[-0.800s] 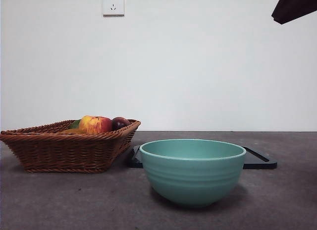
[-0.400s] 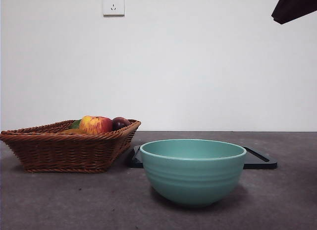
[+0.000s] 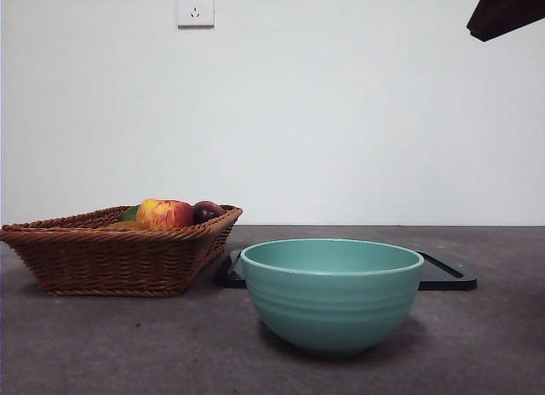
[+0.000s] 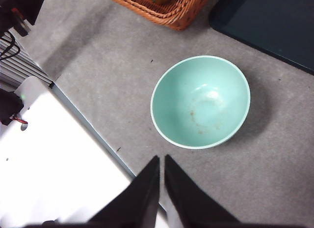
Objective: Pick up the wifruite, put it on the bowl, pick up the plate, put it on desk
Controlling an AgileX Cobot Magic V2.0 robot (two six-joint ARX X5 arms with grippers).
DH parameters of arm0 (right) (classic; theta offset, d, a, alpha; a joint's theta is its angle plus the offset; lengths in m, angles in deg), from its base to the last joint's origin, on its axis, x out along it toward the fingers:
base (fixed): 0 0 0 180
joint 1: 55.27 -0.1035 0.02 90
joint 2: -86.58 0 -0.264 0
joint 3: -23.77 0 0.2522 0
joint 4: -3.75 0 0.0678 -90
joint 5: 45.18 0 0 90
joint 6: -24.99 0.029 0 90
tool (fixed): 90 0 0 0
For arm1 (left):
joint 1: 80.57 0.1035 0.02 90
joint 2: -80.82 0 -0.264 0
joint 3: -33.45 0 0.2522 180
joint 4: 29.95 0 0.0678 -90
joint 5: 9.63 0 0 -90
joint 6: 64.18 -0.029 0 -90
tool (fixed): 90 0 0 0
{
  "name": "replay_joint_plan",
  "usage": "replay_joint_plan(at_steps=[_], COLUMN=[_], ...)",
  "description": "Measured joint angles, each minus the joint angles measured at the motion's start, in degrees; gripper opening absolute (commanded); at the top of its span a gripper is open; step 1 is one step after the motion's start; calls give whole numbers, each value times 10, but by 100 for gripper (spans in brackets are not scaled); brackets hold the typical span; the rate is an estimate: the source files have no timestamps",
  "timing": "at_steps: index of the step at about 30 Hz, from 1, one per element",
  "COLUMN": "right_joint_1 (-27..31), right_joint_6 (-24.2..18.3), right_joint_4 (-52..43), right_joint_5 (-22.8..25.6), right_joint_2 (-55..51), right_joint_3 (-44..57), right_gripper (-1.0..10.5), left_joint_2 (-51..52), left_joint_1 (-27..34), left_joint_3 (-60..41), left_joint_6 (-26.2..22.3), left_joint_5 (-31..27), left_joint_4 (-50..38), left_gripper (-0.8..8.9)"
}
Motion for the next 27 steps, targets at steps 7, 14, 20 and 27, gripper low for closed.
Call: replay_joint_plan(at_steps=[7,14,20,27], right_joint_1=[0,0,0,79], right_joint_6=[0,0,0,-47], right_joint_4=[0,0,0,-53], right_joint_5=[0,0,0,1], right_joint_2=[0,0,-1,-34], right_joint_3=[0,0,0,0], right_gripper=[6,6,6,6], left_joint_2=[0,0,0,0], left_joint_1=[0,0,0,0], left_joint_3=[0,0,0,0], left_joint_6=[0,0,0,0], left_joint_5=[0,0,0,0], left_joint_4=[0,0,0,0], left_gripper=[8,8,8,8])
